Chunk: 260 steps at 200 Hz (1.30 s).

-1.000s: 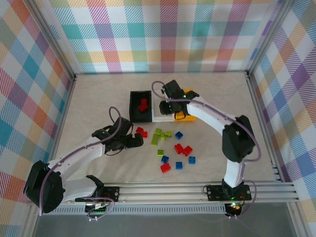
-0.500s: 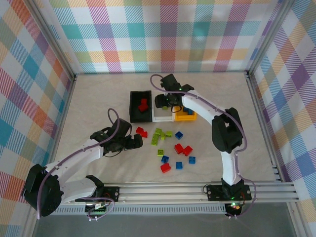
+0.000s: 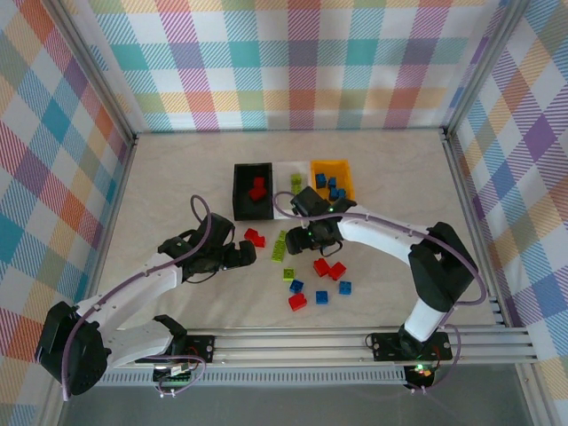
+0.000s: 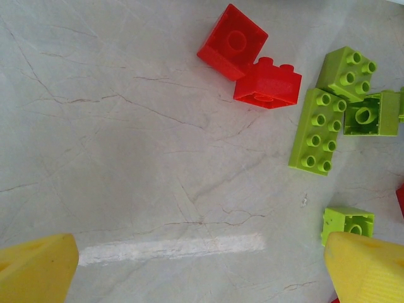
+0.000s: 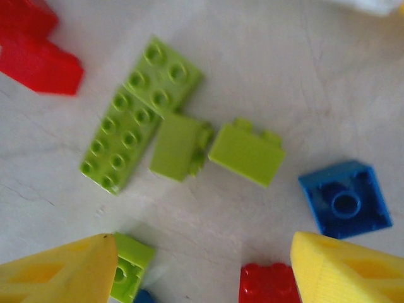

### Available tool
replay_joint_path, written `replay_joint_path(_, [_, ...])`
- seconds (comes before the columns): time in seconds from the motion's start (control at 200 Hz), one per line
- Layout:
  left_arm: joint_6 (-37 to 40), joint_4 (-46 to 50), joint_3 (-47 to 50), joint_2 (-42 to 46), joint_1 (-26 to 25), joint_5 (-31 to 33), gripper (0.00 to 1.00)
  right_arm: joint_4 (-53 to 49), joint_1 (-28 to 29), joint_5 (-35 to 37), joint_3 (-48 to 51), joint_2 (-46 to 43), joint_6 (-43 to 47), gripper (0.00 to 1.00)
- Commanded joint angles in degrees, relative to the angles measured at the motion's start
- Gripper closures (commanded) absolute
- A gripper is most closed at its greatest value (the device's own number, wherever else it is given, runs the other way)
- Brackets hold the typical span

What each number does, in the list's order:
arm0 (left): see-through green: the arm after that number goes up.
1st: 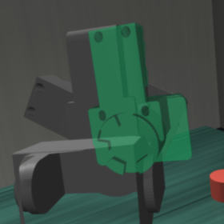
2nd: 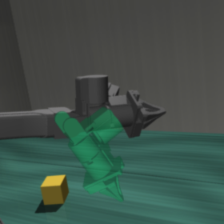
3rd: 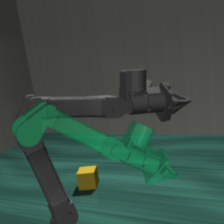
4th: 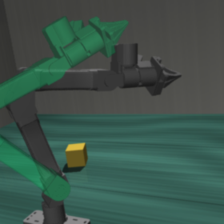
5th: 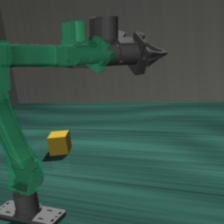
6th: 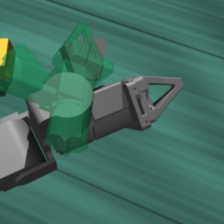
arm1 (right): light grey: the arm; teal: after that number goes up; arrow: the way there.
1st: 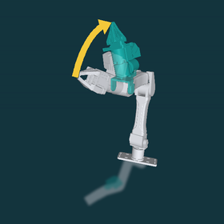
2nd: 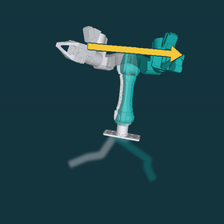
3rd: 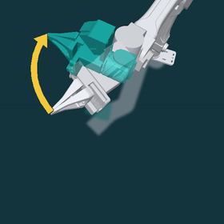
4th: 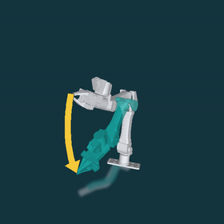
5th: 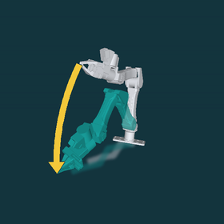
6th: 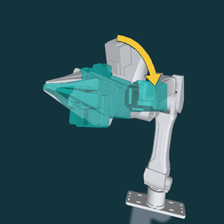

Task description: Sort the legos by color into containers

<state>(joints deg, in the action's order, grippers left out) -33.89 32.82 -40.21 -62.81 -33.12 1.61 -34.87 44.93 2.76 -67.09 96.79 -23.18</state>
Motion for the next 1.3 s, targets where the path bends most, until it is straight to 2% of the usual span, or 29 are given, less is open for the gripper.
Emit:
replay_joint_path(0.0, [-0.78, 0.51, 1.09, 0.28, 0.78, 0.79, 0.0, 1.04, 1.16, -1.71, 0.56, 1.64, -2.97, 0.31])
replay_joint_path(0.25, [-1.15, 0.19, 1.53, -0.64, 0.87, 0.92, 0.0, 5.47, 2.18, -2.85, -2.07, 6.89, -3.86, 0.32])
replay_joint_path(0.765, [-1.09, -0.71, 2.06, -0.99, 1.22, 0.51, 0.0, 3.75, 2.45, 4.08, -7.04, 13.72, -3.47, 0.54])
replay_joint_path(1.035, [-0.94, -0.89, 2.19, -1.44, 1.31, 0.07, 0.0, 5.13, 2.61, 3.24, -5.83, 12.76, -3.01, 0.7])
replay_joint_path(1.295, [-0.48, -1.37, 1.47, -1.98, 1.37, -0.71, 0.0, 4.87, 2.62, -0.34, -1.56, 4.44, -2.89, 0.74])
